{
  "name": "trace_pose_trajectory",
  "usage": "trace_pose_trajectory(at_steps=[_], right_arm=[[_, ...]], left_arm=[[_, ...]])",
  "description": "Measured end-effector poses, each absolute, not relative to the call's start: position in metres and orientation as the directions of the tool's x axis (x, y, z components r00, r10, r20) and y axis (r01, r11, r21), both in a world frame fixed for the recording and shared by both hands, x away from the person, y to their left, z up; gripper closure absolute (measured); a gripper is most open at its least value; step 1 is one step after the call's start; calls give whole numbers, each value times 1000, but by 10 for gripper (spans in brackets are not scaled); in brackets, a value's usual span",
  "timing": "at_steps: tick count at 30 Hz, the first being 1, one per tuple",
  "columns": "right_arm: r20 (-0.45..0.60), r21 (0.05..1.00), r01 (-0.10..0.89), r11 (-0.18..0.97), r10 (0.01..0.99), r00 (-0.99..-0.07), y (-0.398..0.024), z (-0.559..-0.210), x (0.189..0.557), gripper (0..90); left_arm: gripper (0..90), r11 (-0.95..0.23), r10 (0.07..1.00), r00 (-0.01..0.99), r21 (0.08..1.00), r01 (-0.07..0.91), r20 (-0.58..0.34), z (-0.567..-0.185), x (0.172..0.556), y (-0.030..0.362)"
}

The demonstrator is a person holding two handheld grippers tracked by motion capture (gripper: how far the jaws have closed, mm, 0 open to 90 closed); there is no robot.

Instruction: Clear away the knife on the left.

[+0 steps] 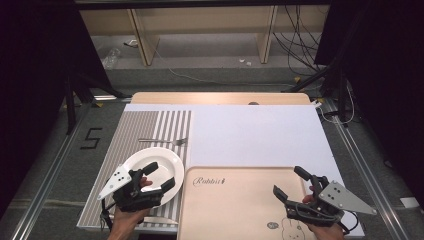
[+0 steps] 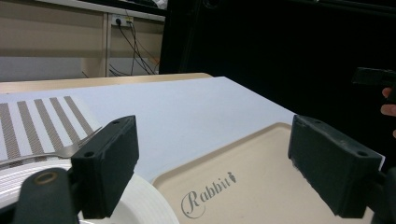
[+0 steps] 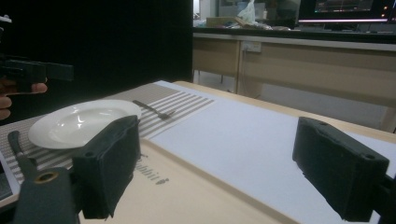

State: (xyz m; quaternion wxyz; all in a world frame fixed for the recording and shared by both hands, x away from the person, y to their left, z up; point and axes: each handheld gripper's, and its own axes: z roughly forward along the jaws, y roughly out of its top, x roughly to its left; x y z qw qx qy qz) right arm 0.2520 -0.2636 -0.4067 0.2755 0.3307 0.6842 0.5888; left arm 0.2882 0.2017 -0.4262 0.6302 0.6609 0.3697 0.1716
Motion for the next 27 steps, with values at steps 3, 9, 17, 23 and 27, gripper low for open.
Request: trace_pose_trajectory(at_steps=[3, 9, 17, 23, 27], right_arm=[[13, 988, 128, 88, 775, -631, -263, -407, 252, 159], [7, 988, 122, 93, 770, -638, -263, -407, 250, 159], [13, 988, 128, 89, 770, -638, -263, -408, 251, 159], [12, 987, 129, 93, 768, -640, -262, -408, 250, 159], [12, 987, 132, 95, 766, -643, -262, -408, 251, 160]], left_arm=[[158, 38, 716, 667, 965, 259, -207, -425, 289, 204], [158, -2, 722, 666, 963, 269, -185, -419, 289, 216], [167, -160, 721, 691, 954, 254, -63, -397, 281, 238], [169, -264, 715, 699, 912, 313, -33, -388, 276, 257], [171, -407, 683, 731, 838, 363, 15, -391, 271, 257]])
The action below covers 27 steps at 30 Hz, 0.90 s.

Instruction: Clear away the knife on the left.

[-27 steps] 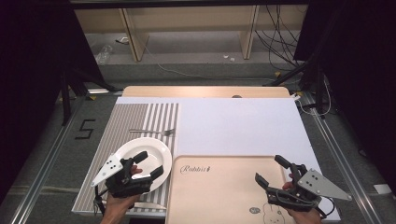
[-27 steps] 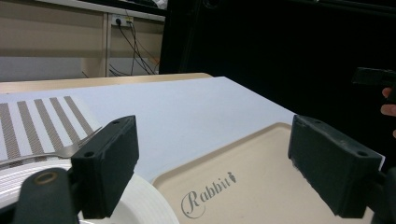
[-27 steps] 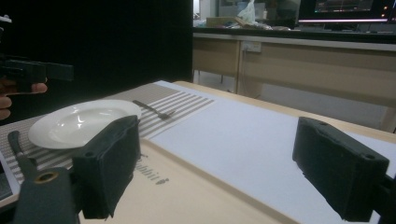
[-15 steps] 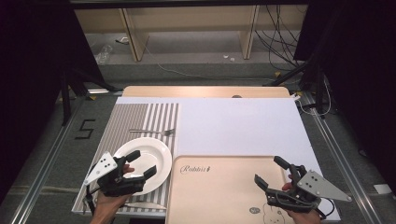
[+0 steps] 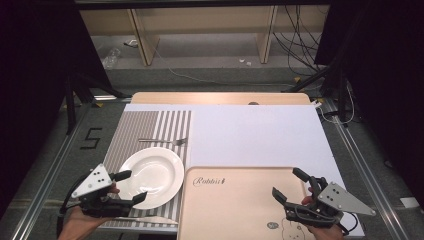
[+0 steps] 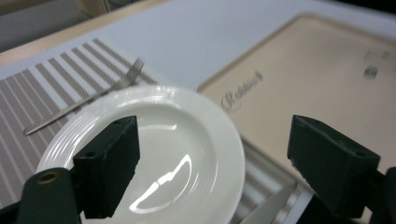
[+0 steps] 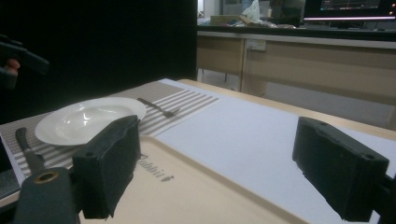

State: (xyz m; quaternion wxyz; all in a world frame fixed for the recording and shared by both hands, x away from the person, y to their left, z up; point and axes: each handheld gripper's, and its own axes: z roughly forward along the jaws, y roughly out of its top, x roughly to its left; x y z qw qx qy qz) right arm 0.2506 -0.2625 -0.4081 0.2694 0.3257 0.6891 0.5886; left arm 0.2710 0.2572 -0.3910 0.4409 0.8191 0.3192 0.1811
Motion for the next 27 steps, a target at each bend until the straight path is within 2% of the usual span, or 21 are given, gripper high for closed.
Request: trace_pose_trajectory(at_steps=[7, 22, 27], right_arm=[[9, 985, 137, 105, 761, -649, -261, -409, 251, 160], [-1, 983, 139, 121, 756, -654, -259, -410, 251, 161], [-5, 982, 138, 127, 753, -658, -259, -410, 251, 162]], left_arm=[[175, -633, 609, 789, 649, 423, 80, -398, 268, 252], [218, -730, 602, 796, 447, 517, 63, -418, 265, 268], [286, -743, 608, 793, 379, 551, 38, -429, 269, 272]])
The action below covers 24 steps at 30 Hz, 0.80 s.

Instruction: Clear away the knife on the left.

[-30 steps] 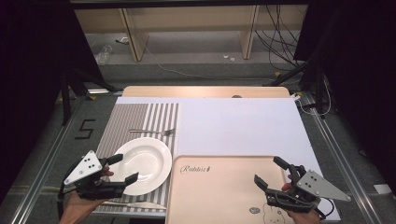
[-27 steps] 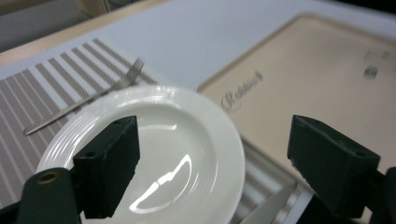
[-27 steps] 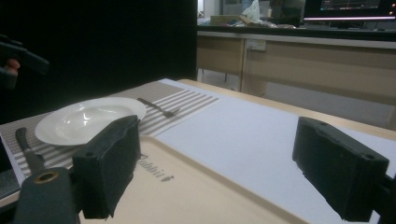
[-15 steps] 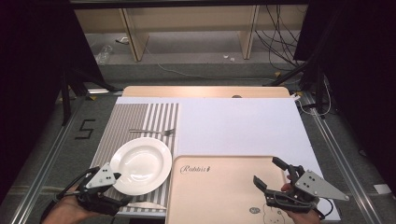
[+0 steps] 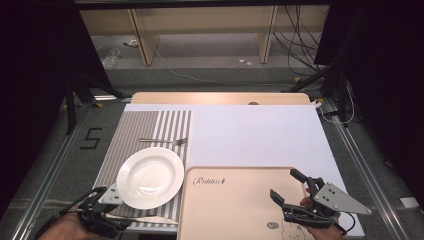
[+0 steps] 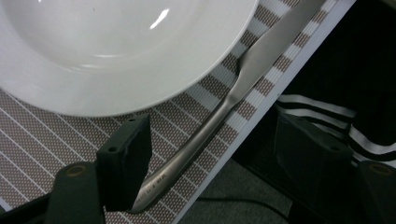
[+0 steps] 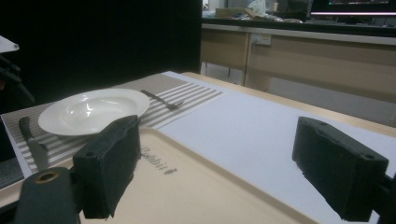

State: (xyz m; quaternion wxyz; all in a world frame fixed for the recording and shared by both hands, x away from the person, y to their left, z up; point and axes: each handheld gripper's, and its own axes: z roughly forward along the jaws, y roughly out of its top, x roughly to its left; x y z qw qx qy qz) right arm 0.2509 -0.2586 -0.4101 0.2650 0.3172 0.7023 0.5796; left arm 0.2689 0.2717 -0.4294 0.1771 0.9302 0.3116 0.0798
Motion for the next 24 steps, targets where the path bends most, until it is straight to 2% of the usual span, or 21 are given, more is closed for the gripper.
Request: trace_pose_trajectory(at_steps=[8, 24], right_arm=[[-9, 980, 142, 137, 749, -663, -258, -411, 251, 163], [-13, 979, 144, 147, 741, -671, -257, -411, 251, 164]], left_arm=[[366, -777, 594, 804, 292, 558, 42, -444, 279, 271], [514, -817, 554, 832, 199, 542, 9, -459, 292, 260]])
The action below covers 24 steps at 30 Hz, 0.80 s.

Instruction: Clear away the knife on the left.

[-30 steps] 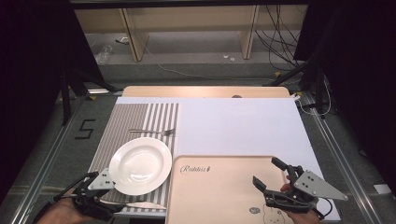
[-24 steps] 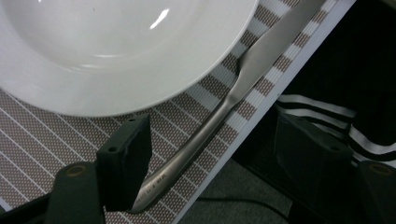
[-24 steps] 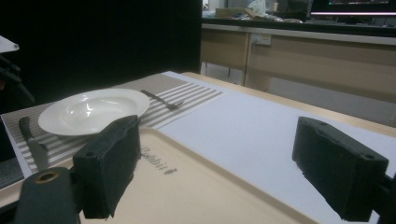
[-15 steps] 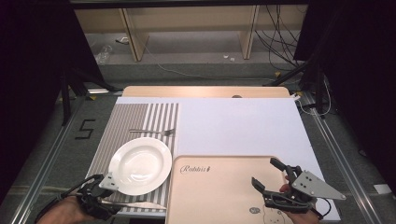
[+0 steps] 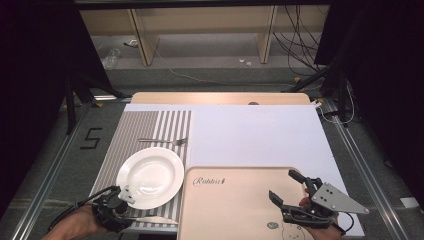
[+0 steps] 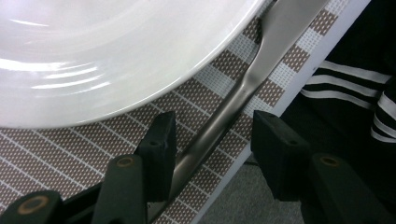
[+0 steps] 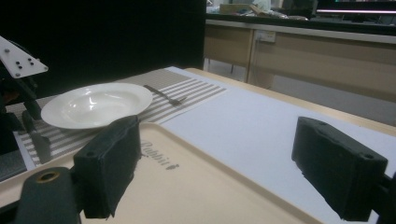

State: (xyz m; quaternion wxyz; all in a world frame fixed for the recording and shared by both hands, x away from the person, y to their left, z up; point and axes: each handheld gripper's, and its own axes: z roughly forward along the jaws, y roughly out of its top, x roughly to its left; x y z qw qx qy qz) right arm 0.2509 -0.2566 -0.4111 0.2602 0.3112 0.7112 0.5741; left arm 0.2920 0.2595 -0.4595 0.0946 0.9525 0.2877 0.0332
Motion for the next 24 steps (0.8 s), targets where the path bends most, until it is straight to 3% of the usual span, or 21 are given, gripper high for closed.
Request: trace_pose_trajectory(at_steps=[13, 24], right_arm=[[-18, 977, 144, 157, 732, -681, -255, -412, 251, 168], [-27, 975, 143, 171, 727, -687, -255, -412, 251, 172]], left_arm=[[616, -851, 513, 859, 134, 508, -2, -462, 298, 251], [783, -884, 459, 889, 96, 457, -4, -461, 299, 243]])
